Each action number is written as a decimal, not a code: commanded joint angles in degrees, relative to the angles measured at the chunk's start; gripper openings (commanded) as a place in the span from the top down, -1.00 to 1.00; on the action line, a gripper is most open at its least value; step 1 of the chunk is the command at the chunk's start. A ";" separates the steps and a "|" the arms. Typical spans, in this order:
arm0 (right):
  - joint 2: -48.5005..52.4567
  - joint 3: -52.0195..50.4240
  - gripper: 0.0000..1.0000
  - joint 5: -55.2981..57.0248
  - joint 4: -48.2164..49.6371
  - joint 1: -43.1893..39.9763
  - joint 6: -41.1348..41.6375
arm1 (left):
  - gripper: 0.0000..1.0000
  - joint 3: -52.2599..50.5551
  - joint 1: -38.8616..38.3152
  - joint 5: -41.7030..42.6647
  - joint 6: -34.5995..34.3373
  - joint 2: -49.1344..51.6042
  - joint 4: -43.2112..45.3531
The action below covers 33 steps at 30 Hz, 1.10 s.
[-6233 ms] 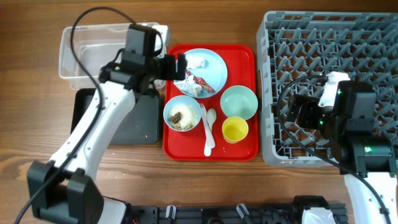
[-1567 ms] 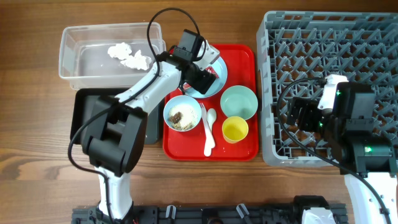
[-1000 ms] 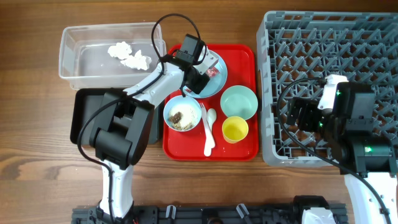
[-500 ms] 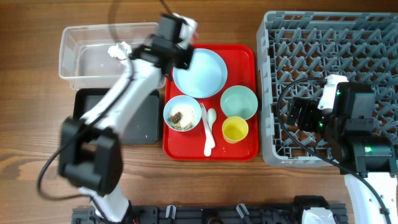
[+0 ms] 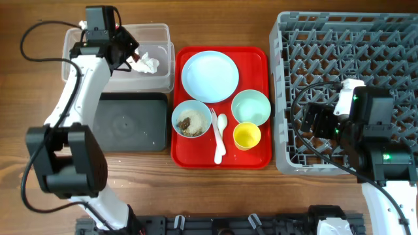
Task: Sort waste into correct bins and load items into the dishwasher rack
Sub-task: 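Carry the wrapper with the left gripper and drop it into the clear bin, then grasp the rim of the blue bowl with rice using the left gripper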
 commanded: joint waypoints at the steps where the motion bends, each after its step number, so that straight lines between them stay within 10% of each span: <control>1: 0.09 1.27 -0.99 -0.09 -0.15 0.22 -0.79 | 0.35 -0.15 0.13 -0.59 -5.18 2.01 -0.04; 3: 0.09 1.27 -0.99 -0.07 -0.11 0.22 -0.79 | -0.22 -0.15 0.13 -0.57 -4.96 1.77 0.22; 10: 0.09 1.27 -0.99 -0.07 -0.02 0.22 -0.79 | -0.43 -0.13 -0.76 -1.01 4.63 -4.74 0.46; 33: 0.09 1.27 -1.00 -0.11 -0.44 0.22 -0.74 | -0.22 -0.17 -30.42 -0.35 7.19 -0.07 -22.36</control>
